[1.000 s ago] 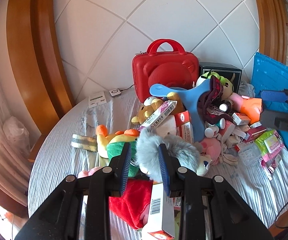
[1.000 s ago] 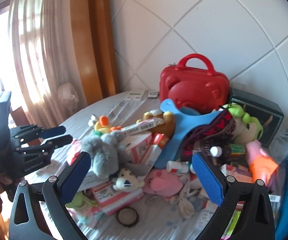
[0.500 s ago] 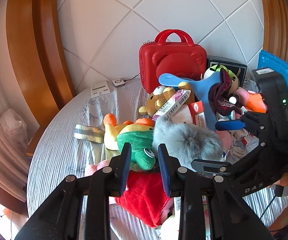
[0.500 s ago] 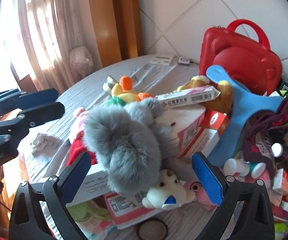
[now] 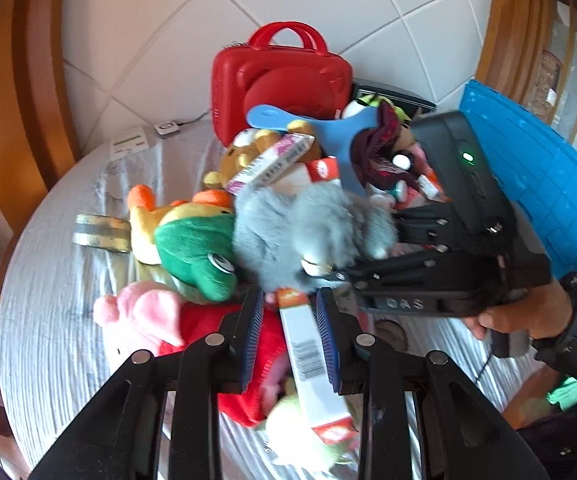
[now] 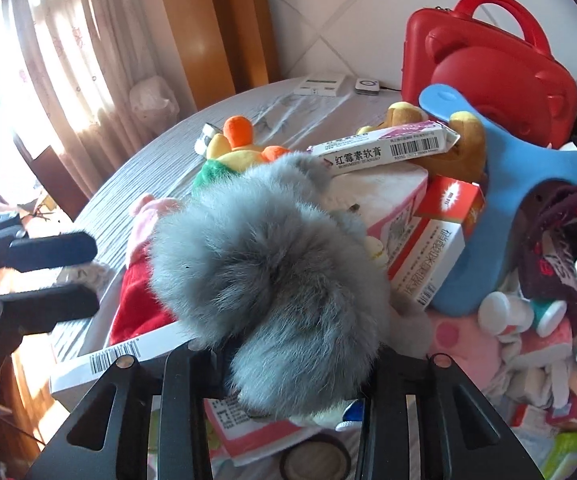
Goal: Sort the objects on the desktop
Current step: 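Grasp the grey fluffy toy with the right gripper while the left gripper grasps a white box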
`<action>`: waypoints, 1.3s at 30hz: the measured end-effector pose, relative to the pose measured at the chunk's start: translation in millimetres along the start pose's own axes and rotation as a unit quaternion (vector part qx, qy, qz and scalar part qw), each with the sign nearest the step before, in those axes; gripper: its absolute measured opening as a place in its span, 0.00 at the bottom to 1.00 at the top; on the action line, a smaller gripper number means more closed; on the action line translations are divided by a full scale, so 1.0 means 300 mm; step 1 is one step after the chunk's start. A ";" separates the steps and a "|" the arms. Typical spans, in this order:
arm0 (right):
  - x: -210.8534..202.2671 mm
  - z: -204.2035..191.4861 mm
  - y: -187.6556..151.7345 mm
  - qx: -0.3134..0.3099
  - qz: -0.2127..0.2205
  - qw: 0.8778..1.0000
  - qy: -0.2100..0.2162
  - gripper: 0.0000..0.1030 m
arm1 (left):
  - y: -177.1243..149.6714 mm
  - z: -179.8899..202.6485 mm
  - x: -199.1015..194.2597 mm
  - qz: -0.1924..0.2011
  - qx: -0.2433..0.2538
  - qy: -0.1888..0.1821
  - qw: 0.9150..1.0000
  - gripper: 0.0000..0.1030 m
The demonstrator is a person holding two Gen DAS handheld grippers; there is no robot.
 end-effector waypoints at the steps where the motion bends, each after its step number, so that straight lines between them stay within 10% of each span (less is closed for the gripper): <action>1: 0.000 -0.003 -0.001 0.002 -0.002 1.000 0.001 0.34 | -0.016 0.023 0.001 -0.012 0.005 -0.013 1.000 0.26; 22: 0.002 -0.053 -0.024 -0.018 -0.014 1.000 -0.010 0.37 | -0.222 0.052 0.010 -0.062 -0.061 -0.009 0.996 0.26; 28: 0.029 -0.062 -0.035 -0.027 -0.023 0.999 -0.013 0.56 | -0.264 0.045 0.105 -0.090 -0.076 0.006 0.993 0.26; 37: 0.085 -0.062 -0.032 -0.029 -0.042 0.999 -0.009 0.65 | -0.283 0.050 0.148 -0.085 -0.078 0.003 0.993 0.46; 39: 0.080 -0.064 -0.032 -0.030 -0.038 0.999 -0.006 0.66 | -0.294 0.030 0.157 -0.092 -0.090 0.007 0.992 0.63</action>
Point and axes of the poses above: each gripper's, at about its wrist camera, not at the fingertips, and x roughly the way its jaws point, z to its right, y to its top, the point moved 7 cm from there along x, roughly the way its jaws point, and after that the axes turned 7 degrees about z, right-handed, at the moved point
